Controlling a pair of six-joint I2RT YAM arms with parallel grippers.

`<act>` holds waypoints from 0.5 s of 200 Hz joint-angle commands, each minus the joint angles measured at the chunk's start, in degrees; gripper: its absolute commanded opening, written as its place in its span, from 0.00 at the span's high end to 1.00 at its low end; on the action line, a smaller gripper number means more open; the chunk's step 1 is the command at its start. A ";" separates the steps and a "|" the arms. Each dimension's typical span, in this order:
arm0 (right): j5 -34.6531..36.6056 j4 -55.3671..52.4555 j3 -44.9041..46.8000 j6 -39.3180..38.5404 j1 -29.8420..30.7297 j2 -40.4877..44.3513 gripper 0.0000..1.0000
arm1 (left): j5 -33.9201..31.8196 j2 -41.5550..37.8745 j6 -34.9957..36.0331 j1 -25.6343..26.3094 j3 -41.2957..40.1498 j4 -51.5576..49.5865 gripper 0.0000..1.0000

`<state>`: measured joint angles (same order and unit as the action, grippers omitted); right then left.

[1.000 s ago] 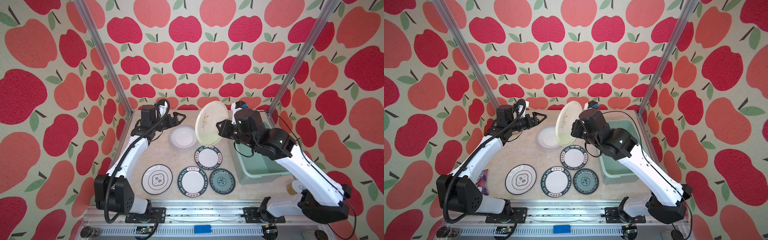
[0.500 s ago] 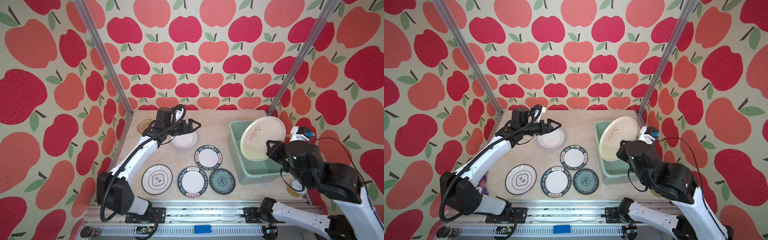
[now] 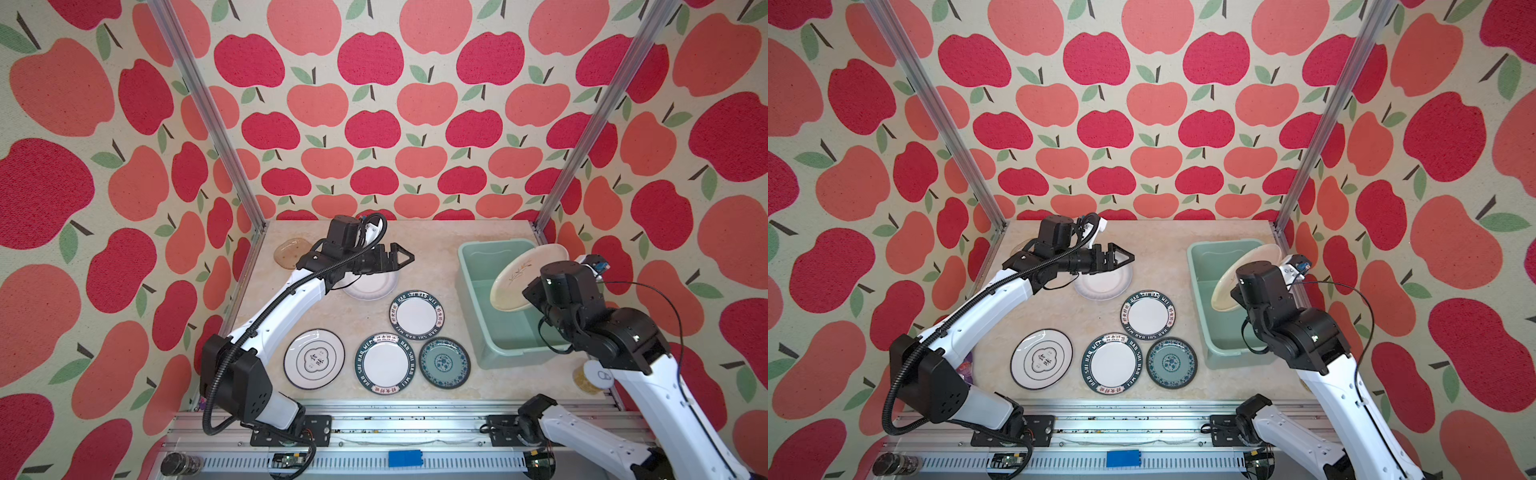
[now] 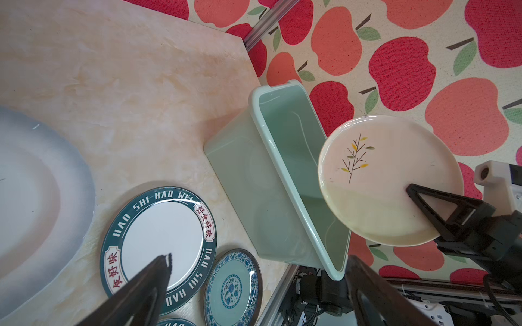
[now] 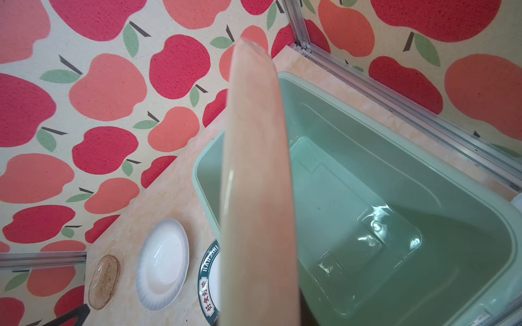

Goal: Place the plates into the plastic bin on the countertop
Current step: Place the plate in the plastic bin.

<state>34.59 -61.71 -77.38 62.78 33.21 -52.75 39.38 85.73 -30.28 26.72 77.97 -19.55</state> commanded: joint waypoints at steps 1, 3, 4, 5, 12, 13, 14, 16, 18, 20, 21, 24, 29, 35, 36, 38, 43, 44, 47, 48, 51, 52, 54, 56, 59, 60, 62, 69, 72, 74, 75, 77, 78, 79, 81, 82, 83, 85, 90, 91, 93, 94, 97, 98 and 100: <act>-5.99 10.17 0.30 -3.50 -4.16 0.31 1.00 | -0.88 -0.06 1.45 0.17 1.22 -2.33 0.01; -6.57 10.24 0.48 -3.42 -4.48 0.22 1.00 | -0.95 -0.11 1.45 0.17 1.17 -2.33 0.01; -6.87 10.27 0.57 -3.35 -4.74 0.16 1.00 | -0.96 -0.12 1.45 0.17 1.15 -2.33 0.01; -7.10 10.37 0.66 -3.32 -4.96 0.13 1.00 | -0.96 -0.08 1.45 0.17 1.14 -2.33 0.01; -8.82 11.19 1.64 -3.13 -6.41 -0.19 1.00 | -0.97 0.00 1.42 0.17 0.97 -2.33 0.01; -9.01 11.36 1.81 -3.12 -6.63 -0.22 1.00 | -0.97 -0.02 1.44 0.17 0.96 -2.33 0.01; -9.19 11.49 1.98 -3.11 -6.82 -0.23 1.00 | -0.97 0.01 1.45 0.17 0.91 -2.33 0.01; -9.54 11.74 2.22 -3.00 -7.12 -0.31 1.00 | -0.97 0.02 1.41 0.17 0.88 -2.29 0.01; -9.78 11.89 2.54 -2.90 -7.49 -0.37 1.00 | -0.97 0.11 1.40 0.17 0.82 -2.23 0.01; -10.02 12.01 2.82 -2.79 -7.71 -0.48 1.00 | -0.97 0.13 1.37 0.20 0.79 -2.22 0.01; -10.09 12.12 2.92 -2.77 -7.89 -0.54 1.00 | -0.97 0.13 1.37 0.19 0.83 -2.23 0.01; -10.28 12.44 3.42 -2.67 -8.22 -0.57 1.00 | -0.97 0.21 1.30 0.18 0.74 -2.17 0.01; -10.37 12.89 4.07 -2.50 -8.82 -0.77 1.00 | -0.97 0.30 1.16 0.25 0.70 -2.05 0.01; -10.44 13.17 4.84 -2.20 -9.61 -0.93 1.00 | -0.97 0.38 0.99 0.21 0.61 -1.84 0.01; -10.47 13.32 4.99 -2.17 -9.72 -0.94 1.00 | -0.97 0.43 0.96 0.23 0.56 -1.82 0.01; -10.59 13.49 5.23 -2.04 -10.00 -1.01 1.00 | -0.97 0.41 0.94 0.21 0.59 -1.74 0.01; -10.90 14.06 5.75 -2.02 -10.74 -1.19 1.00 | -1.02 0.48 0.89 0.23 0.52 -1.68 0.01; -10.97 14.24 5.84 -1.99 -10.90 -1.24 1.00 | -1.04 0.49 0.87 0.24 0.51 -1.65 0.01; -11.15 14.67 6.23 -1.97 -11.31 -1.34 1.00 | -1.05 0.56 0.89 0.25 0.51 -1.63 0.01; -11.18 14.81 6.34 -1.97 -11.40 -1.41 1.00 | -1.05 0.57 0.86 0.21 0.51 -1.63 0.01; -11.35 15.12 6.60 -1.96 -11.83 -1.57 1.00 | -1.05 0.62 0.77 0.22 0.39 -1.63 0.01; -11.37 15.30 6.70 -1.92 -11.97 -1.57 1.00 | -1.05 0.64 0.76 0.24 0.36 -1.63 0.01; -11.49 15.48 6.78 -1.89 -12.32 -1.72 1.00 | -1.05 0.64 0.80 0.26 0.41 -1.63 0.01; -11.59 15.72 6.93 -1.88 -12.52 -1.84 1.00 | -1.05 0.68 0.76 0.22 0.42 -1.63 0.01; -11.75 15.94 7.09 -1.88 -12.95 -1.98 1.00 | -0.99 0.74 0.80 0.18 0.36 -1.63 0.01; -11.79 16.06 7.12 -1.92 -13.06 -2.04 1.00 | -0.98 0.75 0.82 0.18 0.39 -1.63 0.01; -11.88 16.33 7.19 -1.93 -13.34 -2.17 1.00 | -0.97 0.86 0.75 0.24 0.37 -1.67 0.01; -12.05 16.76 7.52 -1.96 -14.14 -2.71 1.00 | -0.97 0.92 0.73 0.18 0.42 -1.72 0.01; -12.13 16.82 7.57 -1.92 -14.39 -2.93 1.00 | -0.97 0.93 0.67 0.20 0.42 -1.85 0.01; -12.21 16.87 7.64 -1.93 -14.66 -3.07 1.00 | -0.97 0.95 0.73 0.25 0.42 -1.88 0.01; -12.24 16.97 7.66 -1.90 -14.75 -3.20 1.00 | -0.97 0.98 0.70 0.25 0.42 -1.93 0.01; -12.32 17.11 7.75 -1.88 -14.97 -3.33 1.00 | -0.97 1.01 0.74 0.26 0.42 -2.01 0.01; -12.34 17.22 7.85 -1.88 -15.08 -3.42 1.00 | -1.01 1.01 0.74 0.26 0.38 -2.04 0.01; -12.39 17.32 7.90 -1.92 -15.18 -3.55 1.00 | -0.99 1.01 0.75 0.26 0.40 -2.06 0.01; -12.49 17.50 8.09 -1.93 -15.37 -3.66 1.00 | -0.97 1.10 0.77 0.26 0.46 -2.09 0.01; -12.55 17.59 8.15 -1.90 -15.46 -3.80 1.00 | -0.97 1.10 0.81 0.22 0.49 -2.17 0.01; -12.63 17.68 8.23 -1.89 -15.54 -3.87 1.00 | -0.97 1.10 0.82 0.24 0.50 -2.21 0.01; -12.73 18.01 8.37 -1.86 -15.70 -3.99 1.00 | -0.97 1.19 0.88 0.19 0.51 -2.30 0.01; -13.14 18.58 8.86 -1.54 -16.12 -4.34 1.00 | -0.97 1.30 0.93 0.25 0.55 -2.45 0.01; -13.18 18.70 8.93 -1.49 -16.18 -4.45 1.00 | -0.97 1.33 0.93 0.25 0.53 -2.53 0.01; -13.29 18.90 9.10 -1.34 -16.30 -4.64 1.00 | -0.99 1.40 0.99 0.26 0.56 -2.58 0.01; -13.30 18.99 9.23 -1.21 -16.36 -4.68 1.00 | -1.02 1.38 1.00 0.26 0.58 -2.63 0.01; -13.46 19.47 9.53 -1.00 -16.48 -4.99 1.00 | -1.05 1.49 0.94 0.22 0.67 -2.74 0.01; -13.43 19.59 9.71 -0.96 -16.54 -5.03 1.00 | -1.05 1.52 0.98 0.24 0.68 -2.76 0.01; -13.55 19.72 9.91 -0.74 -16.59 -5.27 1.00 | -1.05 1.53 1.07 0.26 0.69 -2.77 0.01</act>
<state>21.89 -51.18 -68.42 61.34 18.02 -57.47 39.16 86.26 -30.11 26.72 78.00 -20.73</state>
